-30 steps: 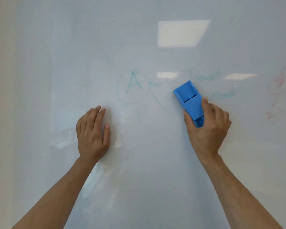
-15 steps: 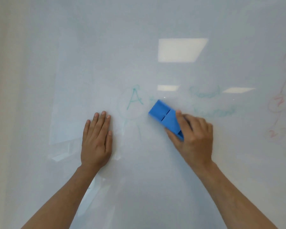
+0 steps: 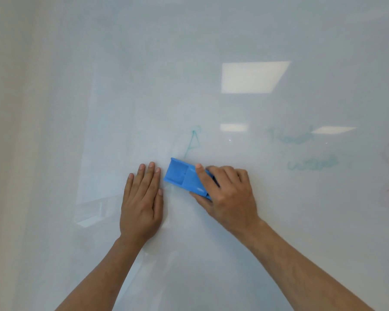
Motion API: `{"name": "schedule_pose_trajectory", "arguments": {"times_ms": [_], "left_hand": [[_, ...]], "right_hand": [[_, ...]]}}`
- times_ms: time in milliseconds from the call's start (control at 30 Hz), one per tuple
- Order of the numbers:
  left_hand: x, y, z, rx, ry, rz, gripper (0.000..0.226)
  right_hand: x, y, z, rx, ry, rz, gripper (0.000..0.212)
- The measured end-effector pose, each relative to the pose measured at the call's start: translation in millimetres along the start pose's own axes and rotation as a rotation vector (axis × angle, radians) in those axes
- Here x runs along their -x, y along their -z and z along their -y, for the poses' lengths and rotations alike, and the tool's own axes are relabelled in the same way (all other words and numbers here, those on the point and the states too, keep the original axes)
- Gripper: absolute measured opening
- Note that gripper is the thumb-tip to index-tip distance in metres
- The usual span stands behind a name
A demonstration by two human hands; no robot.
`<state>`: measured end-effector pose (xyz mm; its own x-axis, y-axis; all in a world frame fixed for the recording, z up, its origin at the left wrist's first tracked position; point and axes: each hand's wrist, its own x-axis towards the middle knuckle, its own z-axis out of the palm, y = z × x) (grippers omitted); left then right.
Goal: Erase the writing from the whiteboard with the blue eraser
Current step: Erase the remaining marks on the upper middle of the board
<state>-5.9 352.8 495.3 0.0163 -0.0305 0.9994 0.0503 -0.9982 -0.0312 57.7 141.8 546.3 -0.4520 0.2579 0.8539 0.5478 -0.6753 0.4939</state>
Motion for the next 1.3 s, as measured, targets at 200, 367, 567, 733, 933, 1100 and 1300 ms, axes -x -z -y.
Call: {"name": "schedule_pose_trajectory", "arguments": {"times_ms": [200, 367, 567, 733, 933, 1100, 1300], "left_hand": [[1.2, -1.5, 1.3, 0.001, 0.001, -0.002, 0.050], [0.6, -2.1, 1.1, 0.005, 0.008, -0.002, 0.050], [1.3, -1.6, 1.2, 0.005, 0.001, -0.008, 0.050], [1.4, -0.5, 1.5, -0.001, 0.004, 0.010, 0.050], [2.7, -1.7, 3.0, -0.003, 0.015, 0.025, 0.050], [3.6, -3.0, 3.9, 0.004, 0.011, 0.015, 0.050], [3.6, -1.6, 3.2, 0.000, 0.008, 0.008, 0.050]], "right_hand": [[-50.2, 2.3, -71.2, 0.084, -0.371, -0.060, 0.055], [-74.7, -5.1, -52.7, 0.031, -0.445, -0.006, 0.057], [-45.2, -11.3, -2.8, -0.032, -0.026, 0.074, 0.056], [-63.6, -8.3, -37.0, -0.033, -0.031, 0.069, 0.057], [-91.6, -4.9, -55.9, -0.031, -0.459, 0.077, 0.060], [-60.4, -10.5, 7.3, -0.103, -0.102, 0.140, 0.059], [-74.2, -11.7, -13.8, -0.075, -0.064, 0.157, 0.059]]}}
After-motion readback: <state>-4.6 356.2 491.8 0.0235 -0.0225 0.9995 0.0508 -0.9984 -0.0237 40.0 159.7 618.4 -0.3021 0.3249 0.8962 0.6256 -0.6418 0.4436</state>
